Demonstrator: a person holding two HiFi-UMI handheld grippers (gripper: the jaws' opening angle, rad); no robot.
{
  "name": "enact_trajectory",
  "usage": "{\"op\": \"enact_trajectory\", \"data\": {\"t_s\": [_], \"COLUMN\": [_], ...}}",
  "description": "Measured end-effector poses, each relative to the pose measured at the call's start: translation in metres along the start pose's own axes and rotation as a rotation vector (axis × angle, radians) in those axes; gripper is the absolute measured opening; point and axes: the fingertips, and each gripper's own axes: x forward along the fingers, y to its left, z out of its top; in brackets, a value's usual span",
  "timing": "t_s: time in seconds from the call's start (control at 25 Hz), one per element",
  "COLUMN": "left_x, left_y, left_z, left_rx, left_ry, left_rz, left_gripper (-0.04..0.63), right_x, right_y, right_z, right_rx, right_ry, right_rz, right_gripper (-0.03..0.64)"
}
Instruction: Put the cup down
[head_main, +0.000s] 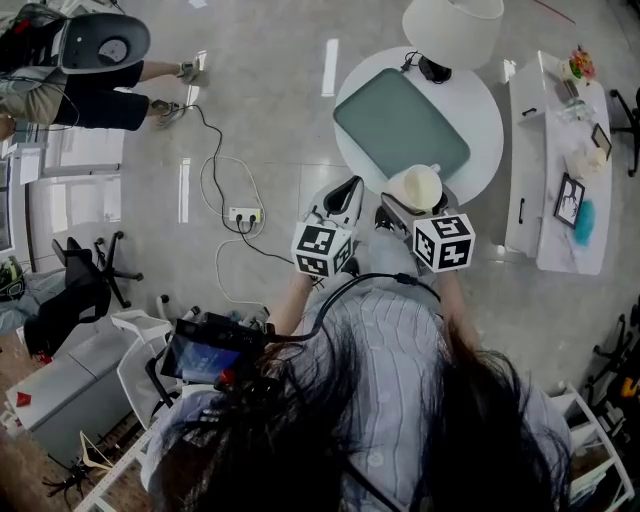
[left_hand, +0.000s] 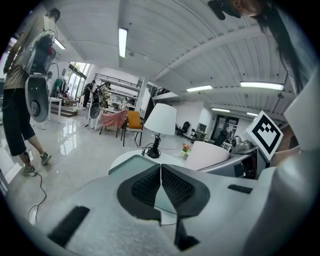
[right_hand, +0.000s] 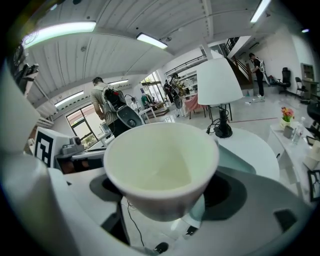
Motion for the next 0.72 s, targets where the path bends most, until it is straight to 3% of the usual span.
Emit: {"op": "enact_trajectory", "data": {"t_s": [0.72], "left_x": [0.051], "left_y": [0.022], "left_z": [0.001], "left_rx": [-0.015], "left_ry": [0.04], "left_rz": [0.068], "left_gripper": [0.017], "right_x": [0.078], "right_y": [-0.071], "right_z": [0.031], "right_rx": [-0.082], "right_ry": [0.054], "right_rz": [0.013], "right_gripper": [0.423]}}
